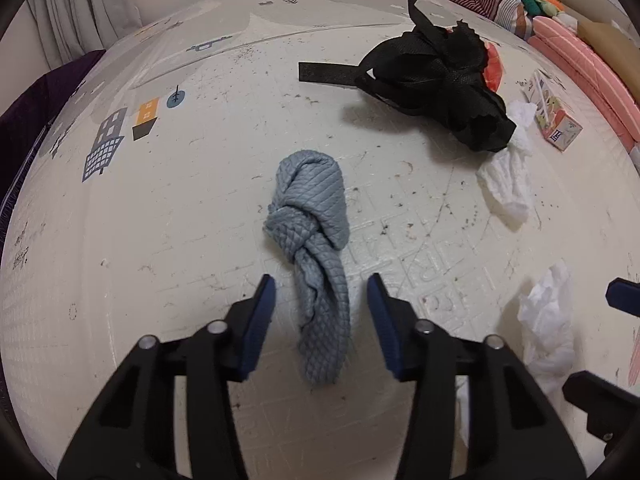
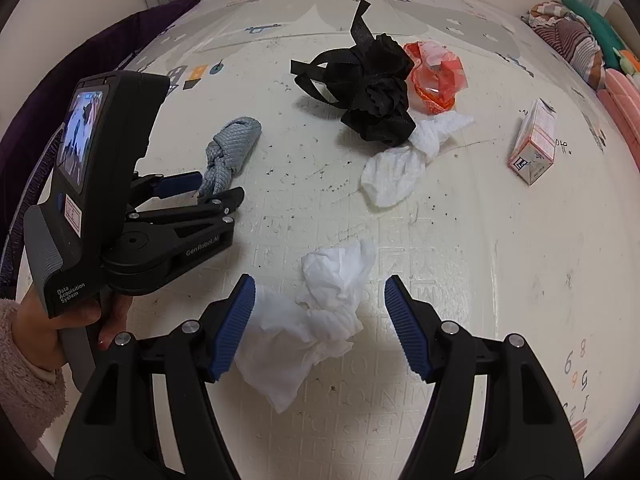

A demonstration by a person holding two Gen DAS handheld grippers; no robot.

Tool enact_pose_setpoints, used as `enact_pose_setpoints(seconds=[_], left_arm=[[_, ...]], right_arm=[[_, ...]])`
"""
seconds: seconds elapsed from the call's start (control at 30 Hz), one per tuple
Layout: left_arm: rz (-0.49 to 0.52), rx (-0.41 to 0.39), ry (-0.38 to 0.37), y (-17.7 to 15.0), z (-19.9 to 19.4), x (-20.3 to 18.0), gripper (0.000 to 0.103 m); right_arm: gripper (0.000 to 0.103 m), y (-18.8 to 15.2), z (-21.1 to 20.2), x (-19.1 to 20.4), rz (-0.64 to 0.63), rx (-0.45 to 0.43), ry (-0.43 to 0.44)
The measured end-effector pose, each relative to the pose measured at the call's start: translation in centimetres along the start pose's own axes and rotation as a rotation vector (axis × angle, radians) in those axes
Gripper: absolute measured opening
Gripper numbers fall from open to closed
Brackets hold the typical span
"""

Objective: Collect trash
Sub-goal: 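Grasp the grey sock with the left tool while the right tool grasps the white tissue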

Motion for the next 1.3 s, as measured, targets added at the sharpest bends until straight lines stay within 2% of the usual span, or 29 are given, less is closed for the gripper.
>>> enact_pose_setpoints(seconds=[0.03, 0.07, 0.1, 0.23, 0.43, 0.63, 0.73, 0.97, 1.0, 1.03, 1.07, 1.17, 1.3], left_arm=[[0.008, 0.001, 0.004, 0.2, -0.1, -0.1, 0.015], [0.01, 0.004, -0.013, 0.3, -0.1, -0.2, 0.009], [0.003, 0.004, -0.026, 0.3, -0.2, -0.2, 0.007], [0.02, -0.03, -0.024, 0.0, -1.9, -0.6, 0.006], [0.027, -0.031, -0.033, -1.8, -4.1, -1.0, 0.006], [-0.021, -0.021, -0.025, -4.0, -6.4, 0.0, 0.006], [-0.042, -0.014, -0.018, -5.2, -7.4, 0.4, 0.006], [-0.073, 0.015, 0.001, -7.6, -7.9, 0.7, 0.006], [-0.076, 0.015, 0.003, -7.7, -7.9, 0.7, 0.006], [-0.08, 0.016, 0.004, -7.8, -8.0, 0.7, 0.006], [-0.085, 0.016, 0.005, -7.9, -8.1, 0.7, 0.006], [-0.097, 0.013, 0.011, -8.1, -8.6, 0.7, 0.006], [-0.117, 0.007, 0.021, -8.2, -9.6, 0.5, 0.006]], right_arm=[[0.065, 0.0, 0.0, 0.0, 0.0, 0.002, 0.0], [0.065, 0.0, 0.0, 0.0, 0.001, 0.002, 0.001], [0.065, -0.1, 0.0, 0.1, 0.001, 0.002, 0.001], [0.065, -0.1, -0.1, 0.2, -0.004, 0.003, 0.003], [0.065, -0.6, -0.1, 0.7, -0.015, 0.009, 0.007], [0.065, -1.3, 0.5, 1.3, -0.027, 0.021, 0.014], [0.07, -1.5, 1.2, 1.5, -0.028, 0.028, 0.002], [0.07, -2.4, 3.5, 1.6, -0.048, 0.06, -0.031], [0.064, -2.5, 3.8, 1.6, -0.056, 0.066, -0.043], [0.038, -2.6, 4.1, 1.4, -0.06, 0.083, -0.039], [0.03, -2.8, 4.5, 1.2, -0.056, 0.109, -0.031], [0.03, -2.9, 4.2, 1.2, -0.081, 0.114, -0.04], [0.029, -2.7, 2.6, 1.3, -0.09, 0.095, -0.005]])
Point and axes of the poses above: each gripper's, at about its wrist camera, not at the fingertips, and z roughly the way its jaws point, x to its left, y to its top, the point moved 2 cm from there along z, roughly the way its jaws point, and after that the axes turned 3 degrees about y, right-handed, at the moved point
